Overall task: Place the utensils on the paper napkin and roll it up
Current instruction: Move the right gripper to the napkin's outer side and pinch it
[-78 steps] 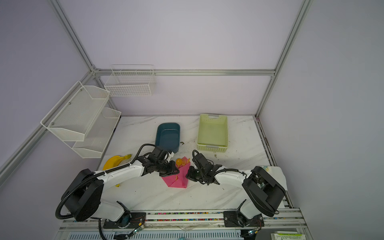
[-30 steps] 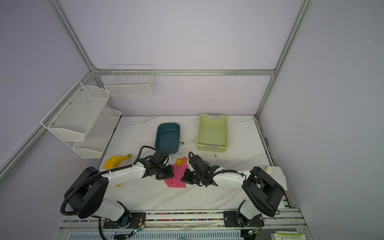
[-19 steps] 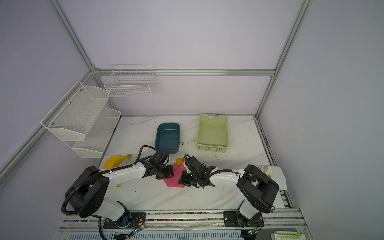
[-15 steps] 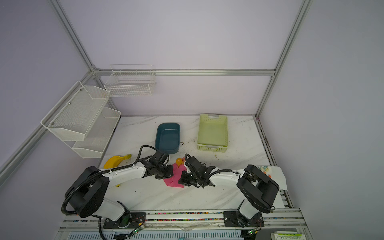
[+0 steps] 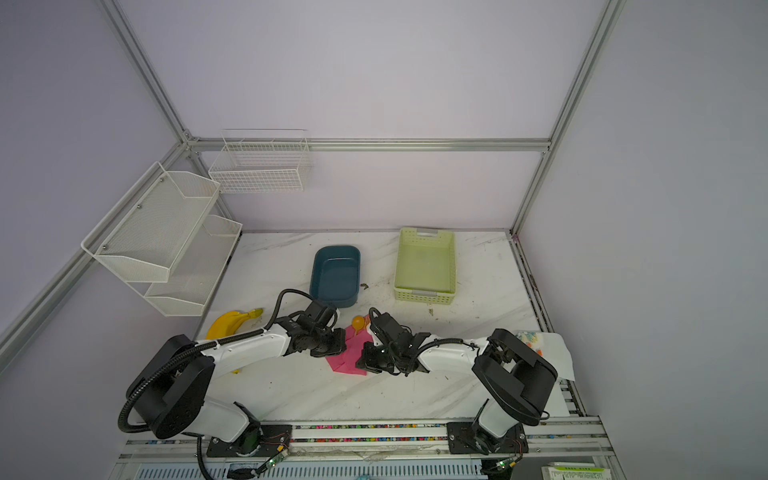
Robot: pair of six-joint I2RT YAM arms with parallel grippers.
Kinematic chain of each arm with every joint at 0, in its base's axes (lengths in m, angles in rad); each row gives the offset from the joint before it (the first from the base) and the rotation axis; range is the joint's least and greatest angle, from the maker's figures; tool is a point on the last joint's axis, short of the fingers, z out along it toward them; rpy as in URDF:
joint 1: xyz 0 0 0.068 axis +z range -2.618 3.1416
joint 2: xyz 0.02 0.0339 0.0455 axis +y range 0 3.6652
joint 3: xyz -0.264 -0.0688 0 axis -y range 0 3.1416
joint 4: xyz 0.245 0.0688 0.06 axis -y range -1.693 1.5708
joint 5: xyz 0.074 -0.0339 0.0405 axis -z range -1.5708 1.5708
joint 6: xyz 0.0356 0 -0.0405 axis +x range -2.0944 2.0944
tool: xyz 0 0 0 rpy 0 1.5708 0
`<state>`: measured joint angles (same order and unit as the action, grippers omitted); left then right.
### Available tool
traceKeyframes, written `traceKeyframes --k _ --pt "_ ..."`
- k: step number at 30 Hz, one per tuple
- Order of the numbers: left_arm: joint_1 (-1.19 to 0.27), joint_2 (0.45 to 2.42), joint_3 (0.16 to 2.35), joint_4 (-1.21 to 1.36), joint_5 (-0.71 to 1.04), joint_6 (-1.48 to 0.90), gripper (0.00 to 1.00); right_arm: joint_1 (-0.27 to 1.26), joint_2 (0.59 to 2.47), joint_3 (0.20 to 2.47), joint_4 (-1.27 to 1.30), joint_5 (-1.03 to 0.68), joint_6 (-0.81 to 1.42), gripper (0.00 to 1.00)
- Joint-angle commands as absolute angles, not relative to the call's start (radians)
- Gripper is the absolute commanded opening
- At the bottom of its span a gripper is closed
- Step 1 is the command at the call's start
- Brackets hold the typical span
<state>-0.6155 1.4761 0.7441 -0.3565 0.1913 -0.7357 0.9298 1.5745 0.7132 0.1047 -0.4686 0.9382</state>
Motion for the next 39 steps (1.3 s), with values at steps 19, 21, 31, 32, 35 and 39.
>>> traceKeyframes --k 19,21,31,32,35,39 --pt "-0.612 1.544 0.744 -0.301 0.149 -0.689 0.05 0.938 1.631 0.719 0.182 -0.524 0.95 0.02" --pt "-0.611 1.548 0.743 -0.3 0.145 -0.69 0.05 0.941 1.651 0.725 0.187 -0.538 0.944 0.02" --pt "-0.612 1.538 0.729 -0.306 0.133 -0.689 0.05 0.947 1.714 0.733 0.174 -0.468 0.944 0.02" --pt "-0.611 1.535 0.727 -0.306 0.133 -0.689 0.05 0.947 1.715 0.723 0.176 -0.459 0.951 0.02" --pt "-0.612 1.519 0.722 -0.311 0.127 -0.689 0.05 0.947 1.704 0.689 0.181 -0.447 0.966 0.02" --pt "-0.613 1.503 0.718 -0.315 0.138 -0.689 0.06 0.947 1.666 0.652 0.179 -0.442 0.977 0.01"
